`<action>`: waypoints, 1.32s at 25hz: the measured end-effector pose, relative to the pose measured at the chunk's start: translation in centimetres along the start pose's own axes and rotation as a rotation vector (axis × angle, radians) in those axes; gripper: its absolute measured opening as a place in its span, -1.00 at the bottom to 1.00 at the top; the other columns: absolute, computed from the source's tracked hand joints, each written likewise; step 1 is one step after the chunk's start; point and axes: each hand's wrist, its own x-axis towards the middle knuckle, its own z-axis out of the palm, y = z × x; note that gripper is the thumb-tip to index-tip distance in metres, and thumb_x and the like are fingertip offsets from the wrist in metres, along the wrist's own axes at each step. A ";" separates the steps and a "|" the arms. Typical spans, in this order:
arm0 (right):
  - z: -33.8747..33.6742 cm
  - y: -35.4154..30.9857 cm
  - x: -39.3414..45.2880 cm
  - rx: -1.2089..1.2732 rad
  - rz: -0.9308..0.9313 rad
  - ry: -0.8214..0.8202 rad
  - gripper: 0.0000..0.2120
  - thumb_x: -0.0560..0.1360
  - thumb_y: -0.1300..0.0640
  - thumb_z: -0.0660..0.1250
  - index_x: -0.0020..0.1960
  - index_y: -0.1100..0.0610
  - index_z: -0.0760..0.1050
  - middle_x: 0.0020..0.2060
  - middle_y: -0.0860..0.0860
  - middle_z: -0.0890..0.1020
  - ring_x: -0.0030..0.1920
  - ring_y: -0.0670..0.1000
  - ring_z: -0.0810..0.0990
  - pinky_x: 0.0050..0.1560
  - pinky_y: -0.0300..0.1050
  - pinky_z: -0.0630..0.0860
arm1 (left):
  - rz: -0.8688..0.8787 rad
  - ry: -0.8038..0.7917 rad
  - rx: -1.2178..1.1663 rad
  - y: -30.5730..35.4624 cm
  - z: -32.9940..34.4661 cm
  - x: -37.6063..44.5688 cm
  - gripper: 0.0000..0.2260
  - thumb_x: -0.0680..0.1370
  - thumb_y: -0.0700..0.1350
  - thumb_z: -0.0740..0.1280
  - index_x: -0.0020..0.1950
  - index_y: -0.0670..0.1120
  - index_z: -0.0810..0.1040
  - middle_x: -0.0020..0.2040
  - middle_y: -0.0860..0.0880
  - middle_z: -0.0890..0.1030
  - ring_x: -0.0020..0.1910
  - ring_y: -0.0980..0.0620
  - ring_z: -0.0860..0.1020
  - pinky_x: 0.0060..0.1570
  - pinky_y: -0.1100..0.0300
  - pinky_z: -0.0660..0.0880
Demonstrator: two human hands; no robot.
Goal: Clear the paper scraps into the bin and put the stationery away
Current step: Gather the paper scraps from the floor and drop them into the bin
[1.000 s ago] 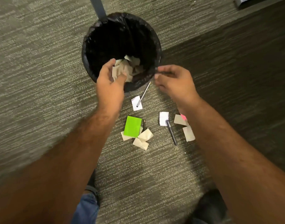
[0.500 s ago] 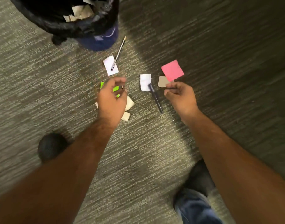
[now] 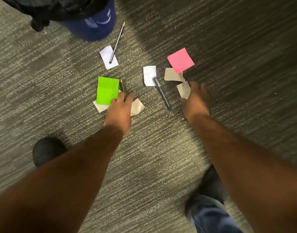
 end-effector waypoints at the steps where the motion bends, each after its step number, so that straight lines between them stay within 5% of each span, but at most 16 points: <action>1: 0.0 -0.2 0.2 -0.008 0.010 -0.012 -0.50 0.51 0.24 0.52 0.39 0.15 0.44 0.27 0.18 0.52 0.26 0.20 0.53 0.23 -0.01 0.49 | 0.013 -0.005 0.002 0.0 0.1 0.1 -0.27 0.39 -0.33 0.54 0.50 0.00 0.39 0.31 -0.08 0.51 0.13 -0.13 0.51 0.18 -0.05 0.54; 5: -0.3 -0.3 0.4 0.098 0.101 -0.087 -0.84 0.57 0.29 0.44 0.06 0.08 0.56 -0.07 -0.02 0.57 -0.04 0.06 0.59 -0.09 -0.19 0.40 | 0.077 -0.048 -0.029 -1.3 0.5 -0.8 -0.78 0.49 -0.26 0.50 0.08 -0.02 0.64 0.09 -0.03 0.63 0.06 -0.02 0.53 0.17 0.00 0.56; 8: -0.4 0.9 0.0 0.072 0.033 -0.111 -0.79 0.53 0.32 0.43 -0.14 0.03 0.59 -0.11 0.04 0.68 -0.11 0.07 0.66 -0.10 -0.20 0.51 | -0.012 -0.065 -0.234 -2.3 0.4 -1.8 -0.84 0.52 -0.21 0.50 0.02 0.03 0.66 0.04 -0.01 0.66 0.01 0.02 0.60 0.14 -0.02 0.62; 10: -0.7 1.4 -0.2 0.049 -0.059 -0.072 -0.89 0.51 0.28 0.48 -0.04 0.09 0.63 0.04 0.08 0.65 0.00 0.09 0.65 0.04 -0.16 0.57 | -0.064 -0.068 -0.465 -1.8 0.0 -2.5 -0.79 0.50 -0.21 0.53 0.05 0.04 0.64 -0.04 0.07 0.64 -0.09 0.11 0.59 0.02 0.11 0.63; 14: -1.0 -0.3 1.0 0.034 -0.079 -0.028 -0.54 0.52 0.17 0.54 0.37 0.14 0.50 0.29 0.10 0.47 0.27 0.08 0.48 0.31 -0.10 0.46 | -0.136 -0.064 -0.810 1.7 -1.0 -2.9 -0.77 0.48 -0.21 0.54 0.05 0.04 0.62 -0.05 0.09 0.63 -0.10 0.17 0.62 -0.07 0.28 0.63; 17: -0.3 -1.9 1.3 -0.032 -0.087 -0.042 -0.51 0.50 0.29 0.53 0.39 0.15 0.49 0.28 0.10 0.51 0.24 0.08 0.51 0.35 -0.07 0.51 | -0.053 -0.072 -0.699 3.2 0.3 -2.1 -0.74 0.48 -0.15 0.55 0.11 0.03 0.61 0.04 0.11 0.59 -0.01 0.17 0.58 0.10 0.27 0.62; 19: -0.1 -1.9 1.6 -0.018 -0.071 -0.061 -0.58 0.49 0.38 0.49 0.30 0.14 0.55 0.19 0.08 0.58 0.10 0.04 0.56 0.16 -0.14 0.55 | 0.000 -0.131 -0.463 3.2 1.5 -1.6 -0.63 0.47 -0.06 0.54 0.24 0.05 0.57 0.21 0.09 0.53 0.22 0.12 0.51 0.39 0.14 0.49; 22: -0.8 -1.4 2.0 0.064 -0.030 -0.058 -0.75 0.53 0.31 0.49 0.18 0.11 0.64 0.14 0.05 0.65 -0.03 0.00 0.59 -0.06 -0.21 0.51 | 0.084 -0.098 -0.164 2.7 2.4 -1.8 -0.44 0.48 0.08 0.49 0.44 0.05 0.43 0.33 0.06 0.45 0.37 0.03 0.42 0.50 -0.03 0.40; 25: -1.3 -0.9 1.9 0.211 -0.093 -0.030 -0.81 0.53 0.22 0.51 0.12 0.05 0.63 0.20 -0.03 0.55 0.07 -0.10 0.57 0.18 -0.18 0.62 | 0.103 -0.047 -0.173 2.2 2.3 -2.5 -0.40 0.58 0.21 0.34 0.55 0.00 0.30 0.42 0.00 0.42 0.42 0.00 0.39 0.51 -0.05 0.37; 29: -0.9 -2.0 2.8 -0.041 -0.405 -0.126 -0.70 0.51 0.34 0.41 0.04 -0.06 0.61 0.55 -0.06 0.36 0.54 0.01 0.33 0.56 0.04 0.37 | 0.192 -0.109 -0.012 0.8 2.4 -4.1 -0.35 0.58 0.05 0.34 0.62 0.00 0.19 0.51 -0.03 0.36 0.48 -0.01 0.33 0.55 -0.09 0.33; 31: -0.4 -3.3 3.6 -0.171 -0.459 -0.230 -0.60 0.51 0.42 0.28 0.13 -0.03 0.59 0.64 -0.06 0.25 0.63 0.07 0.20 0.60 0.13 0.31 | 0.183 -0.162 0.032 0.2 2.6 -4.5 -0.33 0.56 -0.03 0.40 0.62 0.04 0.20 0.53 -0.02 0.34 0.49 -0.03 0.32 0.56 -0.09 0.31; 33: 0.0 -3.8 4.3 -0.223 -0.496 -0.241 -0.61 0.56 0.39 0.21 0.26 0.08 0.60 0.59 0.06 0.32 0.57 0.16 0.28 0.53 0.20 0.36 | 0.156 -0.160 0.014 0.0 2.6 -4.0 -0.35 0.55 -0.07 0.45 0.60 0.04 0.28 0.51 -0.03 0.37 0.46 -0.05 0.37 0.54 -0.09 0.35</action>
